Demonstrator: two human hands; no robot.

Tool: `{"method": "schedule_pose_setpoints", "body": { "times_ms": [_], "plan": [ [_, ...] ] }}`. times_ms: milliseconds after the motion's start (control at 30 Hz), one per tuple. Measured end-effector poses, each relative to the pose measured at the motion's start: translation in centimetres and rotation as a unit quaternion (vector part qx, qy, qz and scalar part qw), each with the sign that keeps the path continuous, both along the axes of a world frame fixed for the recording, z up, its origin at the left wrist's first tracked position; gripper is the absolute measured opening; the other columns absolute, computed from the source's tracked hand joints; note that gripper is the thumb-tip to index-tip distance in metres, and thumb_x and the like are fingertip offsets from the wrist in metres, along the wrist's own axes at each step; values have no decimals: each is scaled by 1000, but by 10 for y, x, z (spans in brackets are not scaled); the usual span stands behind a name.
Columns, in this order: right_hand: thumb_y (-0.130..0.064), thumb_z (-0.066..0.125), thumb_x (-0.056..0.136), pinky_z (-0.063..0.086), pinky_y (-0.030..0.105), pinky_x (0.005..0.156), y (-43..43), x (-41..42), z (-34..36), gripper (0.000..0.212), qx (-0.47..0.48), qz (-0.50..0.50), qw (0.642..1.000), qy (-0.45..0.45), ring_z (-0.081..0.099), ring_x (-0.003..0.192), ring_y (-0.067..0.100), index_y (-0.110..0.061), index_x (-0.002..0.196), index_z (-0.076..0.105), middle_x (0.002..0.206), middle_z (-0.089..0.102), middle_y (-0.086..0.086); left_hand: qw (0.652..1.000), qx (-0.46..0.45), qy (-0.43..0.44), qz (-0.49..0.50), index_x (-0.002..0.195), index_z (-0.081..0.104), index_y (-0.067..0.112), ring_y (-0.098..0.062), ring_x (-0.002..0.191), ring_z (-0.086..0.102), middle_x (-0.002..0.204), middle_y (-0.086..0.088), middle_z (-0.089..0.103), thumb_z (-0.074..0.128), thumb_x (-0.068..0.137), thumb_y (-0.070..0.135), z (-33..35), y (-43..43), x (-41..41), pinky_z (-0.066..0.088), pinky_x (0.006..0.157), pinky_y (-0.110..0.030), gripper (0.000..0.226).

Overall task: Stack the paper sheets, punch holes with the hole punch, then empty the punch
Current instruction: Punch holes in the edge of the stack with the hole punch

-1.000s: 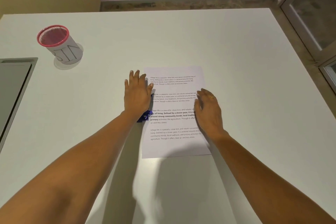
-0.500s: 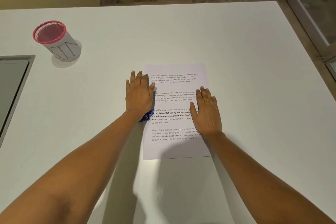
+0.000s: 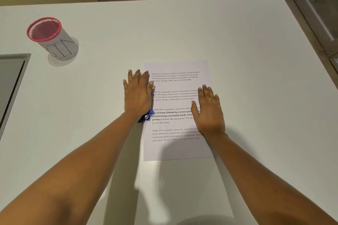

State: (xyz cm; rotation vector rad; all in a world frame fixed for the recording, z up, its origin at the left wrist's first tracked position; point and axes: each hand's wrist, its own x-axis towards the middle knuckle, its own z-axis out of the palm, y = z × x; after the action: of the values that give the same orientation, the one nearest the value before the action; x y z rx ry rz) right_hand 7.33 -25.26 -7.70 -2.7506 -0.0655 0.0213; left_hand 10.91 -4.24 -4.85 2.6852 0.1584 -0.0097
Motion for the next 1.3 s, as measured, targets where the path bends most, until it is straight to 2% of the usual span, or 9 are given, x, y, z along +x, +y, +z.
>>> {"method": "schedule_pose_setpoints", "body": {
  "times_ms": [200, 367, 433, 733, 1033, 1167, 1300],
  "plan": [
    [-26, 40, 96, 12, 38, 119, 0, -2, -2, 51, 6, 3, 1000, -30, 22, 144, 24, -4, 142, 34, 152, 29, 12, 998, -61, 4, 19, 144, 31, 17, -29, 146, 3, 153, -9, 25, 26, 101, 24, -6, 3, -2, -1, 115, -52, 44],
    [-15, 55, 89, 38, 51, 106, 2, -7, -3, 44, -27, 6, 993, -119, 47, 127, 37, 8, 126, 52, 134, 51, 25, 997, -77, 0, 25, 144, 30, 20, -27, 146, 2, 153, -7, 25, 24, 101, 24, -9, 3, -2, -4, 114, -53, 44],
    [-15, 54, 89, 41, 52, 104, 2, -8, -3, 43, -36, 8, 992, -123, 49, 126, 38, 9, 125, 53, 132, 52, 25, 997, -78, 1, 28, 144, 29, 21, -26, 146, 1, 154, -6, 24, 24, 101, 25, -10, 2, -2, -5, 114, -54, 44],
    [-21, 44, 94, 30, 48, 113, 2, -7, -2, 46, -32, 10, 996, -85, 38, 135, 34, 5, 132, 45, 141, 43, 22, 996, -80, 2, 31, 145, 28, 21, -26, 146, 0, 155, -6, 23, 24, 101, 25, -11, 2, -2, -5, 113, -55, 44],
    [-18, 51, 90, 34, 49, 110, 2, -7, -4, 45, -17, 1, 994, -106, 44, 130, 36, 7, 128, 50, 136, 49, 23, 997, -66, 11, 26, 144, 29, 20, -25, 146, 3, 155, -6, 22, 22, 101, 25, -11, 2, -3, -4, 113, -56, 44],
    [-22, 46, 92, 24, 43, 114, 1, -5, -5, 48, -4, -2, 996, -84, 37, 136, 31, 3, 134, 45, 143, 43, 19, 998, -51, 21, 24, 144, 29, 19, -25, 146, 3, 154, -5, 22, 21, 101, 25, -7, 2, -2, -2, 113, -57, 44],
    [-27, 42, 94, 15, 38, 117, 0, -3, -6, 51, 4, -2, 999, -53, 28, 142, 25, -3, 139, 39, 149, 35, 14, 1000, 7, 22, 12, 144, 27, 18, -25, 146, 4, 155, -7, 20, 22, 101, 24, -2, 0, -2, 1, 113, -58, 44]
  ]
}}
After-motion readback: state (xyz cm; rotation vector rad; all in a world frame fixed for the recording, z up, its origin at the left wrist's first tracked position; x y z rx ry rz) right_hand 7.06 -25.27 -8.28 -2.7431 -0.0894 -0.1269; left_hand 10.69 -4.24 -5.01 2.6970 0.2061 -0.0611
